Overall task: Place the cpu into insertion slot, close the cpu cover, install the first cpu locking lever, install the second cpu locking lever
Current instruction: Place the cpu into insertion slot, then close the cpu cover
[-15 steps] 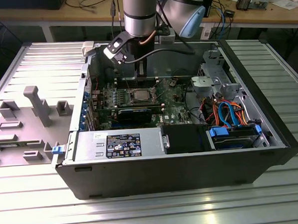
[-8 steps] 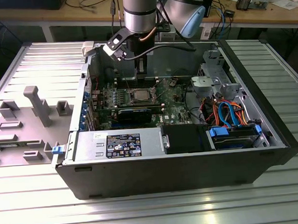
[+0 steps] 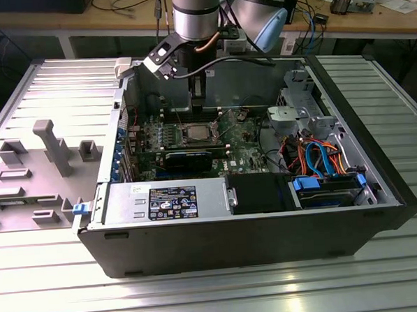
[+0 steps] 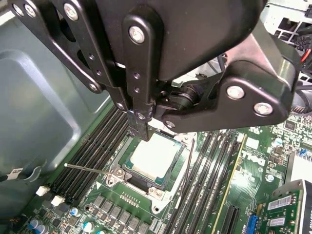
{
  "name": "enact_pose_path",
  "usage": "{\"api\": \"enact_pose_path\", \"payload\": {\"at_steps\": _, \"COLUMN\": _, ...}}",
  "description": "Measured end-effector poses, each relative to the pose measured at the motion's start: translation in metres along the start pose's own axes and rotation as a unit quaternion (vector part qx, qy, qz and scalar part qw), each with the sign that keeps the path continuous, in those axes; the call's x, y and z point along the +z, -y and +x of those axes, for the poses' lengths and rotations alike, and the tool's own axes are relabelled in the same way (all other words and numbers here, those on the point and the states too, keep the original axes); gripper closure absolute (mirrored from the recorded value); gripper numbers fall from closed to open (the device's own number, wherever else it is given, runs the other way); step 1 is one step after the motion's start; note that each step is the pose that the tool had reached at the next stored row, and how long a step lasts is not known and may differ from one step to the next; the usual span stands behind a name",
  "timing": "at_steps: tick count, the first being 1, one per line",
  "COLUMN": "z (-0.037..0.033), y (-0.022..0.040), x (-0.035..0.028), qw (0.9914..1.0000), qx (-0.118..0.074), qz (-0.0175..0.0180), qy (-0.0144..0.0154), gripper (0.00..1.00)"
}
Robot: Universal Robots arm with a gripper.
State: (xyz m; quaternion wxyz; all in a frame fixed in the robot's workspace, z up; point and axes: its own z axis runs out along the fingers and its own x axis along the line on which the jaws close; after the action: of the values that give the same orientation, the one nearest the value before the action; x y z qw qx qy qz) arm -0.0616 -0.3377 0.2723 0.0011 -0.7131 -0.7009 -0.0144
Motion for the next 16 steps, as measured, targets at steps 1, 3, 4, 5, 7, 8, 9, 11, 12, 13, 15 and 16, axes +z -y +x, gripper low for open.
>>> {"api": "enact_pose_path", "payload": {"at_steps": 1, "z": 0.0, "y": 0.0, "x": -0.0021, "qw": 1.0, "qx": 0.0, "qz": 0.0, "qy": 0.0, "gripper": 0.89}}
{"api": "enact_pose_path", "payload": {"at_steps": 3, "z": 0.0, "y": 0.0, "x": -0.0024, "qw": 1.0, "qx": 0.0, "qz": 0.0, "qy": 0.0, "gripper": 0.89}}
{"api": "enact_pose_path", "payload": {"at_steps": 4, "z": 0.0001, "y": 0.0, "x": -0.0024, "qw": 1.0, "qx": 0.0, "qz": 0.0, "qy": -0.0001, "gripper": 0.89}}
{"api": "enact_pose_path", "payload": {"at_steps": 5, "z": 0.0, "y": 0.0, "x": -0.0024, "qw": 1.0, "qx": 0.0, "qz": 0.0, "qy": -0.0001, "gripper": 0.89}}
{"api": "enact_pose_path", "payload": {"at_steps": 7, "z": -0.0001, "y": 0.0, "x": -0.0024, "qw": 1.0, "qx": 0.0, "qz": 0.0, "qy": 0.0, "gripper": 0.89}}
{"api": "enact_pose_path", "payload": {"at_steps": 8, "z": -0.0002, "y": 0.0, "x": -0.0024, "qw": 1.0, "qx": 0.0, "qz": 0.0, "qy": -0.0001, "gripper": 0.89}}
{"api": "enact_pose_path", "payload": {"at_steps": 9, "z": -0.0004, "y": 0.0, "x": -0.0024, "qw": 1.0, "qx": 0.0, "qz": 0.0, "qy": -0.0001, "gripper": 0.89}}
{"api": "enact_pose_path", "payload": {"at_steps": 11, "z": -0.0009, "y": -0.0001, "x": -0.0024, "qw": 1.0, "qx": 0.0, "qz": 0.0, "qy": -0.0001, "gripper": 0.89}}
{"api": "enact_pose_path", "payload": {"at_steps": 12, "z": -0.001, "y": -0.0001, "x": -0.0024, "qw": 1.0, "qx": 0.0, "qz": 0.0, "qy": -0.0001, "gripper": 0.89}}
{"api": "enact_pose_path", "payload": {"at_steps": 13, "z": -0.001, "y": -0.0002, "x": -0.0024, "qw": 1.0, "qx": 0.0, "qz": 0.0, "qy": -0.0001, "gripper": 0.89}}
{"api": "enact_pose_path", "payload": {"at_steps": 15, "z": -0.0012, "y": -0.0003, "x": -0.0024, "qw": 1.0, "qx": 0.0, "qz": 0.0, "qy": -0.0001, "gripper": 0.89}}
{"api": "enact_pose_path", "payload": {"at_steps": 16, "z": -0.0012, "y": -0.0003, "x": -0.0024, "qw": 1.0, "qx": 0.0, "qz": 0.0, "qy": -0.0001, "gripper": 0.89}}
